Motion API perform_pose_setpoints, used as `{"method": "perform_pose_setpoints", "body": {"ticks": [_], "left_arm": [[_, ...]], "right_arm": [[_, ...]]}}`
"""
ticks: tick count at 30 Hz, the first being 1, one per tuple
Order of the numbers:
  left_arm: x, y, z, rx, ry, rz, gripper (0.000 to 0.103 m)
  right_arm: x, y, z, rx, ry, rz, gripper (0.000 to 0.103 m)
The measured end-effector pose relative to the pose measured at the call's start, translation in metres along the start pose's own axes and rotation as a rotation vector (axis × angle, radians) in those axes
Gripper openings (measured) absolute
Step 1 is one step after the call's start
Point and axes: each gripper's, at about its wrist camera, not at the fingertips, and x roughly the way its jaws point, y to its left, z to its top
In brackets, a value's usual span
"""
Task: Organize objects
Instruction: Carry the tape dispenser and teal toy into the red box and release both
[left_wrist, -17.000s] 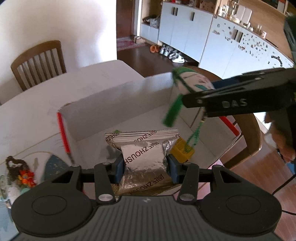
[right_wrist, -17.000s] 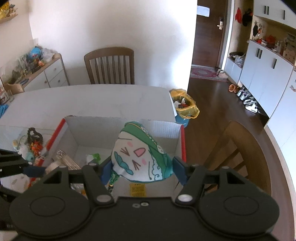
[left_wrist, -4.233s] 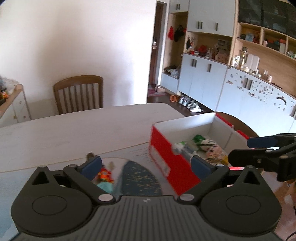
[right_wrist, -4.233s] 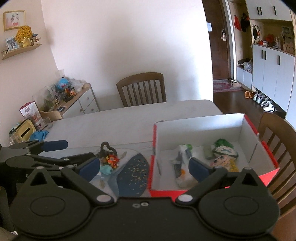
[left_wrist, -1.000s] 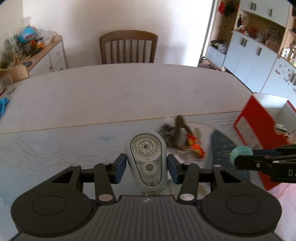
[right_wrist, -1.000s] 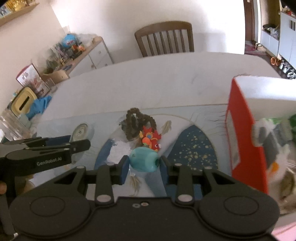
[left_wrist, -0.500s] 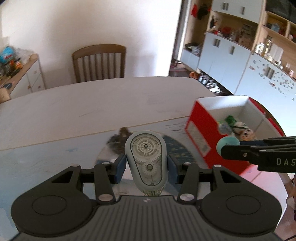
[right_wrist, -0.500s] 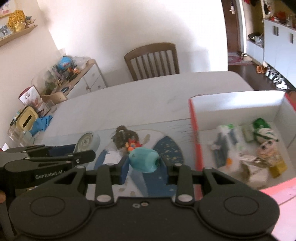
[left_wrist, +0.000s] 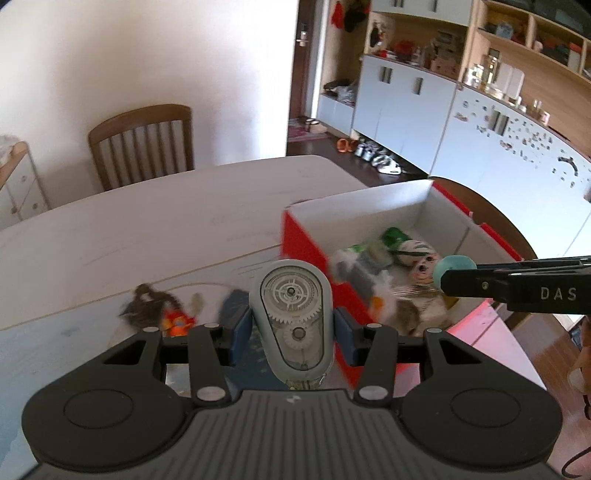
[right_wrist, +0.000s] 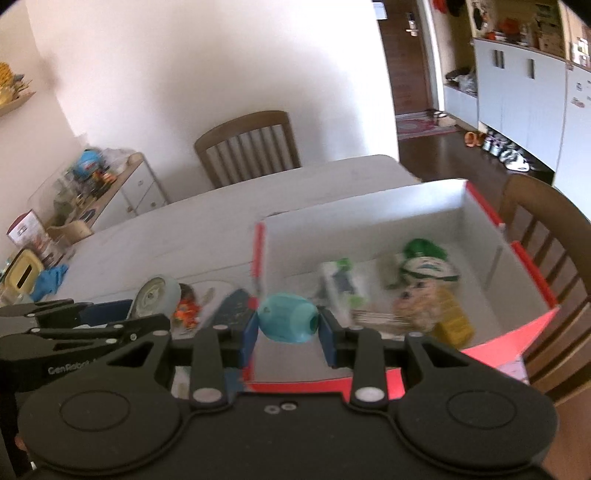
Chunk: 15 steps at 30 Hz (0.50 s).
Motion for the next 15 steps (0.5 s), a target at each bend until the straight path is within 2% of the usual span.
{"method": "perform_pose_setpoints", "body": {"ticks": [10, 15], "left_arm": [[0.032, -0.056, 0.02, 0.042, 0.005, -0.017, 0.048], [0.053, -0.08, 0.033, 0.062, 0.018, -0.015, 0.048]], "right_arm": [[-0.011, -0.061, 0.007, 0.005, -0.002, -0.033, 0.034], [-0.007, -0.078, 0.007, -0.028, 0.012, -0.039, 0.034]]}}
